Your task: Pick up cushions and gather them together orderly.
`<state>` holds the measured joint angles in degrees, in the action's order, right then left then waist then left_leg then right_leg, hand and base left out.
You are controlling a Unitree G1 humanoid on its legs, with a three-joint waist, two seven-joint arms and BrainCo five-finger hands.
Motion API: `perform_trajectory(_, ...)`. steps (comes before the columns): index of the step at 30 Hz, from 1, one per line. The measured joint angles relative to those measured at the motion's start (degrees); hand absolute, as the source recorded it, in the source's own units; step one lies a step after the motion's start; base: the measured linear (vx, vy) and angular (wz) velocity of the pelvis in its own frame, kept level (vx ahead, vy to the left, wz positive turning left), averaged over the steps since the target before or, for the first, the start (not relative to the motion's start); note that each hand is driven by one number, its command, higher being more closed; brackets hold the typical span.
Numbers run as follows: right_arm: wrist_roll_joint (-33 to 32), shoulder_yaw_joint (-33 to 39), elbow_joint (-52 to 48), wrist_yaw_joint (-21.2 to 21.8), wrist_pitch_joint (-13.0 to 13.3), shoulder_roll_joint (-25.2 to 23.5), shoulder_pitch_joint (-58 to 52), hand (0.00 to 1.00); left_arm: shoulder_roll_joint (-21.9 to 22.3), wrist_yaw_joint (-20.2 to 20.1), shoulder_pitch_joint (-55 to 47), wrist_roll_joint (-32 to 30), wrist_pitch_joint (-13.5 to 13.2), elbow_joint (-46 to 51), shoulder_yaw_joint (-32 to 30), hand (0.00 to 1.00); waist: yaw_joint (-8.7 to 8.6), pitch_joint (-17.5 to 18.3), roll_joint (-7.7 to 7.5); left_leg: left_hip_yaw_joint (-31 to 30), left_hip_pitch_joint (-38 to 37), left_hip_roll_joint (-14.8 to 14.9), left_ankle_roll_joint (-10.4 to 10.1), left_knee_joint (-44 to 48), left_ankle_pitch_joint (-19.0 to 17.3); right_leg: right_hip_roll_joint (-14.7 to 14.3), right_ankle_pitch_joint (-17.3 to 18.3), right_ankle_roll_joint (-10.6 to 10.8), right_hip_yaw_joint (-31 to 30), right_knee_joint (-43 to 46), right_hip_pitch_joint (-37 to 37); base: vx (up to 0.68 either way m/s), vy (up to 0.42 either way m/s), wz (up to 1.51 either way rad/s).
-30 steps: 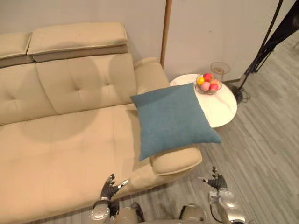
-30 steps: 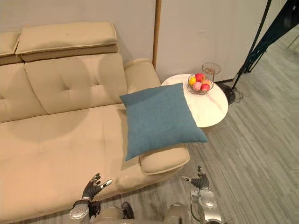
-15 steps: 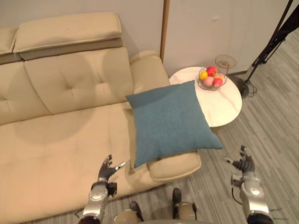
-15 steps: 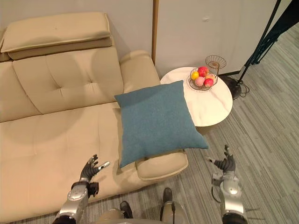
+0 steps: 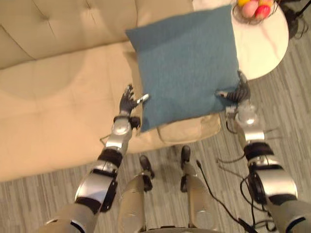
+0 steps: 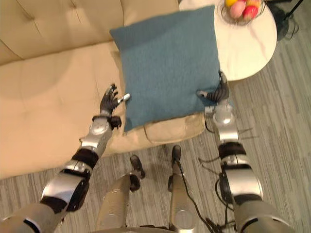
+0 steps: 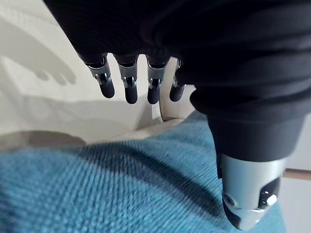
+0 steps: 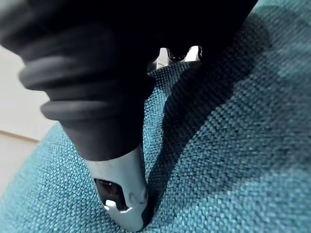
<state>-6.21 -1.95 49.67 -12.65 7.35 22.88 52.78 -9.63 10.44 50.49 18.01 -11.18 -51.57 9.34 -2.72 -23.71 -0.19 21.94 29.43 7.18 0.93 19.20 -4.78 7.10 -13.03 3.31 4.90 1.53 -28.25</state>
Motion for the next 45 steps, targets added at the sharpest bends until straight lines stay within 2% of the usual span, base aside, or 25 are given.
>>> perform_trajectory(3,-0.49,-3.25,1.47,-1.11,-1.23,-0.33,5.73,1.00,1.67,2.19,5.60,3.18,-0.39,-2.62,-0.09,1.00,-0.23,-0.90,0.08,0.58,3.04,1.11,-0.06,1.85,-0.05,-0.74,-1.23,-0.32,-0.96,-0.76,-2.32,-0.15,-0.040,-0.15)
perform_trajectory(7,-0.84,-6.31,-1.59,-1.71,-1.41,-0.43,7.00,1.00,0.23,3.70,6.99,7.50,-0.67,-2.25,-0.94,1.00,0.50,-0.93,0.07,2.04,5.05,3.67,-0.17,3.94,-0.12,-2.19,-1.72,-0.98,-2.06,-0.86,-4.27,-0.07,-0.096,-0.23)
perform_trajectory(10,-2.81,-9.90,-9.28,-2.07,-1.50,-0.45,6.17,1.00,-1.78,4.79,6.95,10.22,-0.54,0.40,-0.94,1.00,0.49,-0.93,0.06,2.74,5.24,5.60,-0.52,5.11,-0.27,-3.70,-1.89,-1.21,-2.54,-1.32,-4.29,0.00,-0.108,-0.19)
perform_trajectory(13,-2.83,-11.13,-20.37,-2.19,-1.34,-0.45,1.94,1.00,-4.33,5.06,6.50,10.61,-0.30,5.89,-0.88,1.00,0.75,-0.93,0.05,3.69,4.51,6.16,-1.12,4.81,-0.20,-4.31,-2.86,-2.04,-3.24,-1.92,-4.14,0.05,-0.113,-0.18)
perform_trajectory(14,-2.84,-11.14,-21.27,-2.19,-1.32,-0.45,1.28,1.00,-4.52,5.12,6.31,10.60,-0.28,6.52,-0.88,1.00,0.74,-0.92,0.05,3.73,4.38,6.16,-1.14,4.80,-0.18,-4.32,-2.87,-2.05,-3.24,-1.92,-4.07,0.08,-0.083,-0.09)
perform_trajectory(19,-3.05,-11.18,-34.25,-2.21,-1.05,-1.39,-11.90,1.00,-6.00,6.00,-3.46,8.24,-0.31,20.97,-0.27,1.00,0.25,-0.90,0.03,3.66,-0.96,5.74,-1.47,2.66,-0.03,-4.51,-2.73,-1.92,-3.21,-2.35,0.56,0.11,-0.051,-0.01)
perform_trajectory(21,-3.19,-11.19,-41.75,-2.21,-0.94,-2.50,-19.79,1.00,-6.22,6.08,-10.55,5.65,-0.33,27.73,-0.16,1.00,0.25,-0.84,0.00,3.10,-4.00,5.43,-2.25,1.83,-0.64,-4.53,-1.58,-1.99,-3.10,-3.15,3.98,0.11,-0.033,0.03)
perform_trajectory(25,-2.60,-12.08,-50.42,-1.96,-0.02,-5.13,-28.71,1.00,-6.21,6.17,-23.30,1.89,-0.44,37.33,-0.22,1.00,0.07,-0.42,0.00,1.56,-9.07,4.59,-2.83,-0.50,-0.93,-4.45,0.09,-2.20,-1.51,-3.98,9.45,0.09,-0.042,0.21)
perform_trajectory(28,-2.18,-13.13,-55.94,-0.51,2.61,-7.12,-34.71,1.00,-3.83,6.21,-34.56,0.61,-0.47,44.30,-0.30,1.00,0.48,3.44,0.03,0.37,-11.45,3.57,-3.38,-2.93,0.01,-4.03,0.97,-2.13,-0.01,-4.27,11.63,0.08,-0.013,0.24)
perform_trajectory(31,-2.07,-14.59,-59.77,1.91,4.08,-8.21,-40.15,1.00,-1.27,6.20,-44.79,-1.12,-0.57,48.30,-0.33,1.00,0.84,7.09,0.07,-0.78,-16.42,2.07,-3.60,-6.38,0.78,-3.46,2.20,-1.60,1.47,-4.40,15.92,0.10,0.027,0.28)
perform_trajectory(33,-1.15,-15.22,-61.02,3.82,5.99,-9.25,-43.89,1.00,-0.35,6.20,-50.77,-2.35,-0.84,51.40,-0.33,1.00,1.63,10.02,-0.02,-0.88,-20.34,0.54,-3.34,-10.61,2.12,-2.75,2.88,-0.83,1.50,-4.35,18.17,0.08,0.039,0.16)
perform_trajectory(36,0.09,-15.94,-61.12,4.21,6.59,-10.45,-45.04,1.00,-0.15,6.20,-54.28,-2.95,-2.47,53.72,-0.87,1.00,2.10,11.18,-0.13,-0.39,-22.48,-0.87,-2.77,-12.83,3.00,-1.79,3.21,-0.37,1.18,-3.69,18.87,0.01,0.065,0.01)
perform_trajectory(39,1.13,-16.06,-60.49,4.20,6.82,-11.20,-45.13,1.00,-0.17,6.20,-54.38,-3.09,-2.61,53.76,-1.11,1.00,2.72,11.20,-0.17,-0.03,-22.08,-2.07,-1.98,-12.11,3.48,-0.49,3.69,0.36,1.14,1.11,16.24,-0.08,0.099,0.00)
perform_trajectory(40,1.75,-16.02,-59.68,4.19,6.89,-11.27,-45.25,1.00,-0.13,6.18,-54.44,-3.74,-2.56,53.70,-1.21,1.00,3.05,11.29,-0.17,0.35,-22.08,-1.51,-0.22,-12.49,4.06,-0.23,5.64,2.67,1.07,4.13,15.34,-0.12,0.074,0.05)
perform_trajectory(41,1.79,-15.98,-59.25,4.15,6.94,-11.29,-45.27,1.00,-0.10,6.12,-54.34,-4.25,-2.52,53.59,-1.40,1.00,2.87,11.26,-0.25,0.23,-21.82,-1.48,0.28,-12.31,4.11,0.34,9.55,1.86,1.01,10.21,13.73,-0.14,0.024,0.42)
perform_trajectory(42,1.89,-15.98,-57.71,4.14,7.34,-11.37,-45.68,1.00,-0.09,6.02,-54.53,-4.82,-2.34,53.08,-1.50,1.00,2.51,11.26,-0.25,-1.56,-21.96,-1.56,0.75,-11.91,4.37,1.14,16.74,-0.34,1.00,22.86,12.37,-0.12,-0.032,0.75)
perform_trajectory(43,2.21,-15.98,-55.79,4.14,7.42,-11.53,-45.89,1.00,-0.13,5.95,-55.32,-5.20,-2.23,52.96,-1.56,1.00,2.53,11.39,-0.44,-3.73,-22.35,-1.76,0.70,-11.73,4.71,1.04,21.37,1.42,0.99,30.61,13.99,-0.11,-0.044,0.85)
perform_trajectory(44,2.30,-15.98,-54.98,4.14,7.43,-11.56,-45.88,1.00,-0.14,5.90,-55.76,-5.20,-2.24,52.96,-1.58,1.00,2.61,11.52,-0.61,-4.89,-22.25,-2.00,0.60,-11.59,4.98,0.97,23.01,1.86,1.15,32.34,15.31,-0.09,-0.099,0.92)
perform_trajectory(45,2.33,-15.99,-53.98,4.14,7.45,-11.56,-45.87,1.00,-0.10,5.83,-56.25,-5.20,-2.24,52.96,-1.59,1.00,3.31,11.93,-1.20,-6.83,-21.23,-2.69,0.30,-11.39,6.26,0.72,25.86,1.25,1.29,31.01,18.15,-0.12,-0.141,0.71)
